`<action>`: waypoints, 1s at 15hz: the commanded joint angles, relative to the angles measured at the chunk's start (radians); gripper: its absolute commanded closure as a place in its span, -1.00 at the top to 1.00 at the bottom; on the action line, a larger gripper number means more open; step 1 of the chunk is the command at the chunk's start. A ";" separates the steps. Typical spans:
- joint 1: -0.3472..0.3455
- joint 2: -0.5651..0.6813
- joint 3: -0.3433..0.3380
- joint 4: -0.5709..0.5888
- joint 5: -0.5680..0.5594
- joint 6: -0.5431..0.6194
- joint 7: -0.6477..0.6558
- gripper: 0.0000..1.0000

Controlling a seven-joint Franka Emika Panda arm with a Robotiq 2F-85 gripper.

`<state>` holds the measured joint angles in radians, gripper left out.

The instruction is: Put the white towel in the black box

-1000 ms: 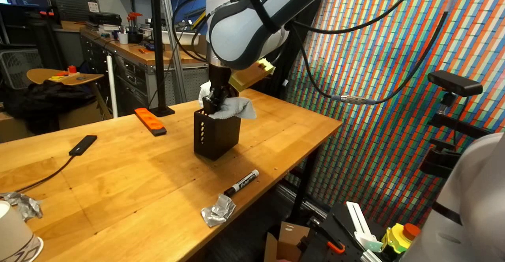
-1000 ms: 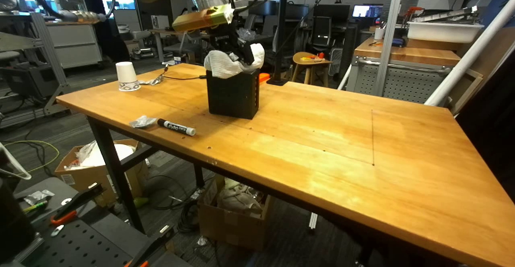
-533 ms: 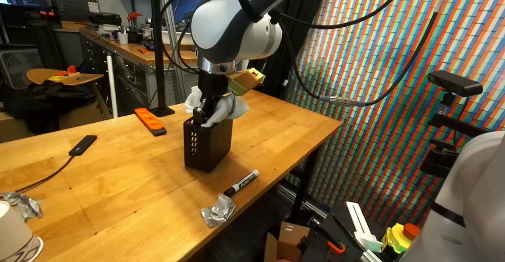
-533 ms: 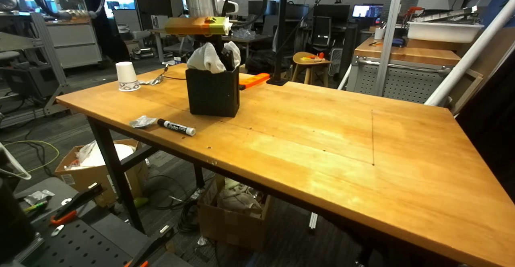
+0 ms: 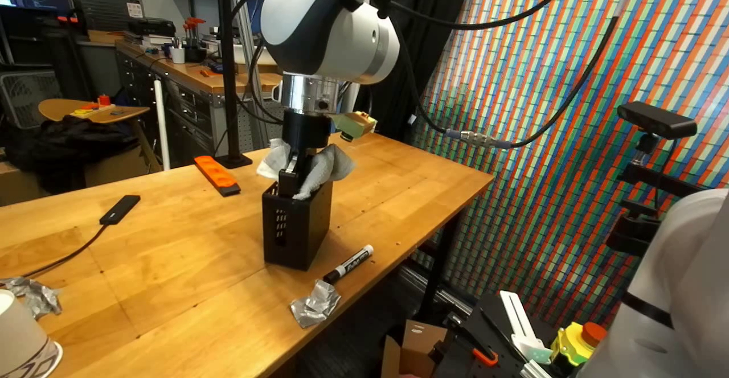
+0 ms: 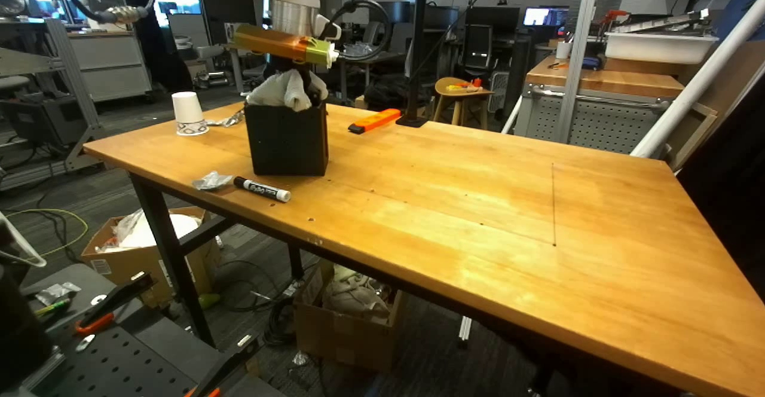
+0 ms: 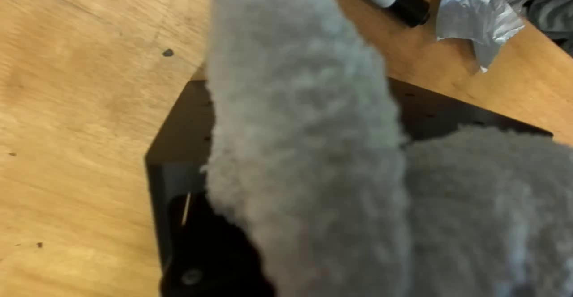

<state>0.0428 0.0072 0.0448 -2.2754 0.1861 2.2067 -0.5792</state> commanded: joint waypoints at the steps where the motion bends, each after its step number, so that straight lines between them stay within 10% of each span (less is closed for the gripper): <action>1: 0.018 0.075 0.023 -0.001 0.066 -0.012 -0.034 -1.00; 10: 0.020 0.019 0.042 -0.016 0.034 0.018 0.061 -0.97; 11: 0.020 0.000 0.040 -0.019 0.030 0.019 0.083 -0.47; 15: 0.019 -0.087 0.036 -0.029 0.049 0.000 0.146 -0.18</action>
<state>0.0557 0.0076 0.0840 -2.2757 0.2281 2.2057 -0.4865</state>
